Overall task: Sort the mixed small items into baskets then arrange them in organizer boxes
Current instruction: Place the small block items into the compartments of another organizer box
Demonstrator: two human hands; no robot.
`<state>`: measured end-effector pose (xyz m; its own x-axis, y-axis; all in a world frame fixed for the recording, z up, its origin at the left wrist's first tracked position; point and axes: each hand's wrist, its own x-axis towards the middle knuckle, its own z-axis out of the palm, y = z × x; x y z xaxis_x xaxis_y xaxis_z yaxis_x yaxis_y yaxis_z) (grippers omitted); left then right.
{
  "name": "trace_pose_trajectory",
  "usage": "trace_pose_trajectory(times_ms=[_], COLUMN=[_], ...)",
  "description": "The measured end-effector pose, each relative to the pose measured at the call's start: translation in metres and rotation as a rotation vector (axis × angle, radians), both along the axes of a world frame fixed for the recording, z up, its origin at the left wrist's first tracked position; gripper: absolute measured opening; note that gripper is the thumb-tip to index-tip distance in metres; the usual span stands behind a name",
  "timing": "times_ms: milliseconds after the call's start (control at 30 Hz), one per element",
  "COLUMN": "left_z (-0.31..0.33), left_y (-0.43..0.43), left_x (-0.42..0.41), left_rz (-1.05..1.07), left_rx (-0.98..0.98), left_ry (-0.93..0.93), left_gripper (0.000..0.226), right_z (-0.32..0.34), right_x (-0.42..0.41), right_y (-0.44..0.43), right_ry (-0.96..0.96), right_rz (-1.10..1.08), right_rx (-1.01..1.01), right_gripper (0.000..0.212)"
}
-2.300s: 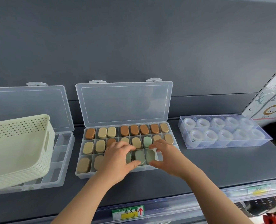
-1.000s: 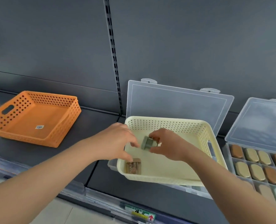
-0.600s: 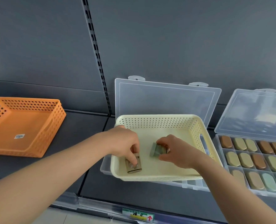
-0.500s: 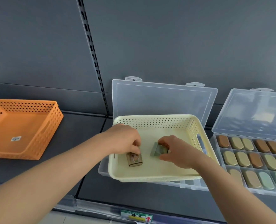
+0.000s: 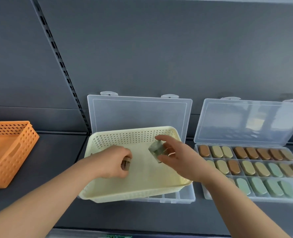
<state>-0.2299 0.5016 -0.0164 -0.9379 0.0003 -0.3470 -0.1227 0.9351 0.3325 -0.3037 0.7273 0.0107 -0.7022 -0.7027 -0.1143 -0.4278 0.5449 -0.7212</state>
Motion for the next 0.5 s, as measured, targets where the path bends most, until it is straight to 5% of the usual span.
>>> trace_pose_trajectory(times_ms=[367, 500], left_z=[0.044, 0.033], left_y=[0.165, 0.257], left_x=[-0.049, -0.072], left_rz=[0.314, 0.312], left_rx=[0.608, 0.766], left_ry=[0.473, 0.471], left_gripper=[0.051, 0.027], right_z=[0.023, 0.014], right_x=[-0.049, -0.071], right_y=[0.159, 0.233], right_ry=[-0.114, -0.117], right_rz=[-0.211, -0.328], right_rx=[-0.320, -0.323], right_gripper=[0.042, 0.044])
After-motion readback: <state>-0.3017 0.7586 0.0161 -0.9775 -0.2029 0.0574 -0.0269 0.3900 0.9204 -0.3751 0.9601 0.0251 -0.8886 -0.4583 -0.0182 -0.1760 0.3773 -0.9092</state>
